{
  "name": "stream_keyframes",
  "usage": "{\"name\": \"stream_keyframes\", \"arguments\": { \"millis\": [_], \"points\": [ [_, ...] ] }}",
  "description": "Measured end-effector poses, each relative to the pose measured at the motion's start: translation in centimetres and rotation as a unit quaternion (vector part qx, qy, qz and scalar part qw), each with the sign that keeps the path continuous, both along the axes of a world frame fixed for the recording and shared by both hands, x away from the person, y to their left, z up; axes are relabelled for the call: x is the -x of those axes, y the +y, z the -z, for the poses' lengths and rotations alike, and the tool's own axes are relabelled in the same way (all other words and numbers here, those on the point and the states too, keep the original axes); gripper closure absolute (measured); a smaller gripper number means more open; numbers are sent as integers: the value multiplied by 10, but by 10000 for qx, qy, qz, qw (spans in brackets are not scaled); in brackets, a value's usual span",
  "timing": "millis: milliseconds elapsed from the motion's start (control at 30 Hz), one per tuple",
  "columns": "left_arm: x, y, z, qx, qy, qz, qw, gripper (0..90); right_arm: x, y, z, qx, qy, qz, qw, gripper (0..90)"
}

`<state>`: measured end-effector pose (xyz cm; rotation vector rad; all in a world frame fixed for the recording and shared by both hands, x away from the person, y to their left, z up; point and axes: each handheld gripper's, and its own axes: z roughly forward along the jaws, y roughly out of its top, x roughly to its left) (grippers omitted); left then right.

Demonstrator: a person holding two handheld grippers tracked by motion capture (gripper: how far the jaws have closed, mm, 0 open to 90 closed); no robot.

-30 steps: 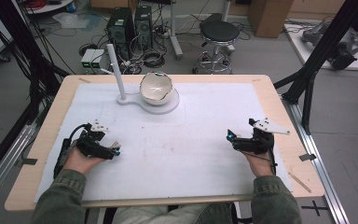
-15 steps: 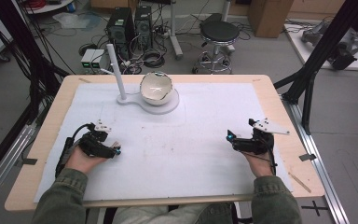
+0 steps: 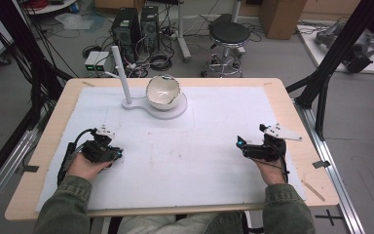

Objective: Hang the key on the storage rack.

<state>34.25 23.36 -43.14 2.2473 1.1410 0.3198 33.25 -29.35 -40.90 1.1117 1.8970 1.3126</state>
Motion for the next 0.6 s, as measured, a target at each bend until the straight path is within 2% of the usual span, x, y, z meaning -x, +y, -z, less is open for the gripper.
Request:
{"name": "stream_keyframes", "arguments": {
  "millis": [267,333,467,600],
  "points": [
    [0,3,1,131,9,-4,9999,804,0,0,0,14,-22,-5,10000,4],
    [0,3,0,84,-3,18,10000,804,0,0,0,18,-22,-3,10000,4],
    [2,5,-2,95,-95,-82,9999,804,0,1,0,20,-23,5,10000,4],
    [3,9,-6,195,-205,-123,9995,804,0,1,0,31,-11,-4,10000,4]
  ]
}}
